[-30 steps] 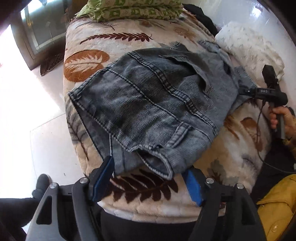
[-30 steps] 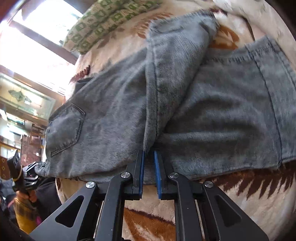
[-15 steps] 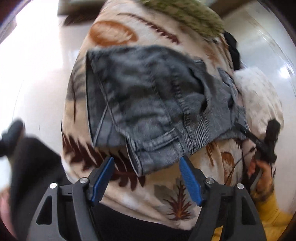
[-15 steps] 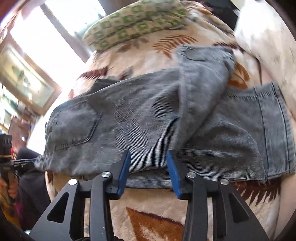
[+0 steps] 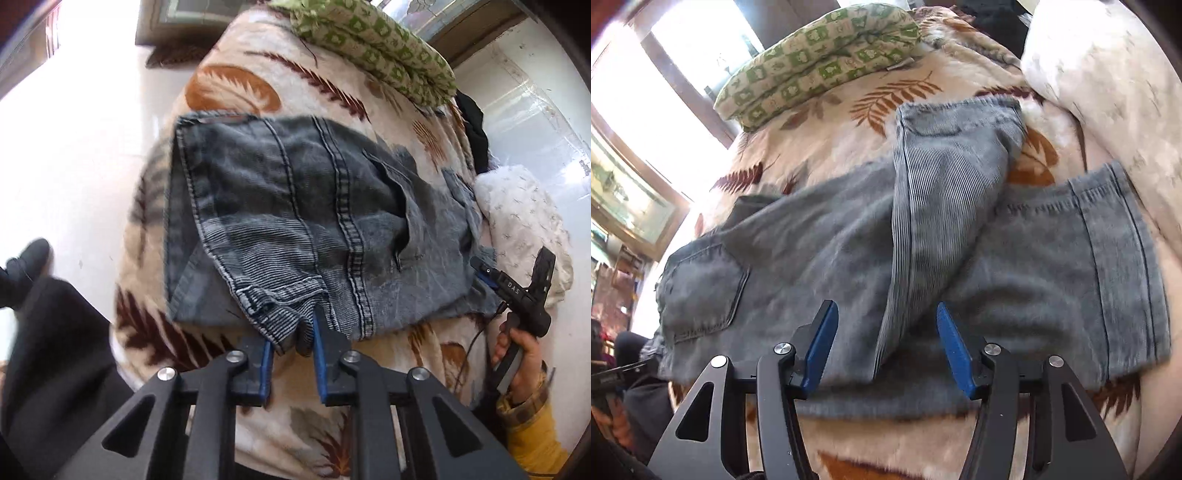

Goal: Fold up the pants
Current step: 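Lift the waistband with both tools and fold it over onto the legs, then open both tools and release the folded jeans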

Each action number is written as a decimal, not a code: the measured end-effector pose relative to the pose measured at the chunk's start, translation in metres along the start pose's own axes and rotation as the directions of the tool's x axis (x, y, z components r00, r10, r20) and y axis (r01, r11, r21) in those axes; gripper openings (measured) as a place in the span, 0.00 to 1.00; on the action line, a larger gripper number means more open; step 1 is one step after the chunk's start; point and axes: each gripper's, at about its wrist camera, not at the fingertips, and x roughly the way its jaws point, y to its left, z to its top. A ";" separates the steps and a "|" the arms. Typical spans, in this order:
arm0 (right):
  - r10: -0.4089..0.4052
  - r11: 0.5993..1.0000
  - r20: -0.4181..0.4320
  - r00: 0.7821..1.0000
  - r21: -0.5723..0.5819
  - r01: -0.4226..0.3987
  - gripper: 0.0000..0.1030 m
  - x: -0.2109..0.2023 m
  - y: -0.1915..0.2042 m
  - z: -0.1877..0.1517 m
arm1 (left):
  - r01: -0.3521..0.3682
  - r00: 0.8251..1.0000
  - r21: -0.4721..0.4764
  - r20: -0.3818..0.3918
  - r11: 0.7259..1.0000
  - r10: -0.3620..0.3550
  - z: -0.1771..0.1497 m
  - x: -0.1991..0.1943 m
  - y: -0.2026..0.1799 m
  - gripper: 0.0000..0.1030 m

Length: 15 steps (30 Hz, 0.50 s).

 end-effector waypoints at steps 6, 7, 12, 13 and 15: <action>-0.065 0.998 0.000 0.998 0.006 0.065 0.08 0.012 -0.003 0.007 | -0.023 0.999 0.006 0.037 1.000 0.022 0.012 -0.015 0.012 0.20; -0.072 0.997 0.013 0.997 -0.023 0.072 0.08 0.003 0.001 0.002 | -0.034 0.999 0.014 0.033 0.999 0.033 0.012 -0.015 0.013 0.20; -0.075 0.996 -0.081 0.994 0.042 0.078 0.08 -0.004 -0.023 -0.040 | -0.117 0.990 0.042 -0.070 0.992 0.120 0.003 0.012 0.017 0.20; -0.063 0.995 -0.094 0.994 0.068 0.069 0.08 0.000 -0.028 -0.043 | -0.142 0.985 0.053 -0.093 0.988 0.147 0.000 0.019 0.015 0.20; -0.071 0.995 -0.081 0.994 0.069 0.076 0.08 -0.005 -0.027 -0.044 | -0.181 0.978 0.103 -0.084 0.978 0.189 -0.004 0.020 0.009 0.20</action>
